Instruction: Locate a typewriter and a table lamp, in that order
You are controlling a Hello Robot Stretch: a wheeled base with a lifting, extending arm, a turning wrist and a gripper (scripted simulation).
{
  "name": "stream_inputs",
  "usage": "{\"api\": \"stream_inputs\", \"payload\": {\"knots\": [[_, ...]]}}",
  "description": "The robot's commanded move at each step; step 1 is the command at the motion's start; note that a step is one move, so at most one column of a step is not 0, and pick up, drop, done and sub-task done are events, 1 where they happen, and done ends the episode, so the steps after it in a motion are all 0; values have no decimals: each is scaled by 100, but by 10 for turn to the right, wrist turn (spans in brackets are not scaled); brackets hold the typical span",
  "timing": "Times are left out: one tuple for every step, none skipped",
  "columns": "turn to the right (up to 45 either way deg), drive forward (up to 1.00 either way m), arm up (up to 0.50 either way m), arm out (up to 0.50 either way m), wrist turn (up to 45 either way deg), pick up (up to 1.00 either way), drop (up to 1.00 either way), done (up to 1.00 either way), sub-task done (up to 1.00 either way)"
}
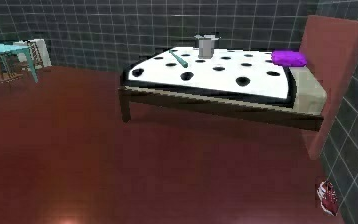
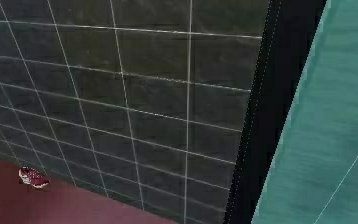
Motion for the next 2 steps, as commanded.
{"api": "stream_inputs", "payload": {"knots": [[-240,0,0,0,0,0,0,0,0],[0,40,0,0,0,0,0,0,0]]}}
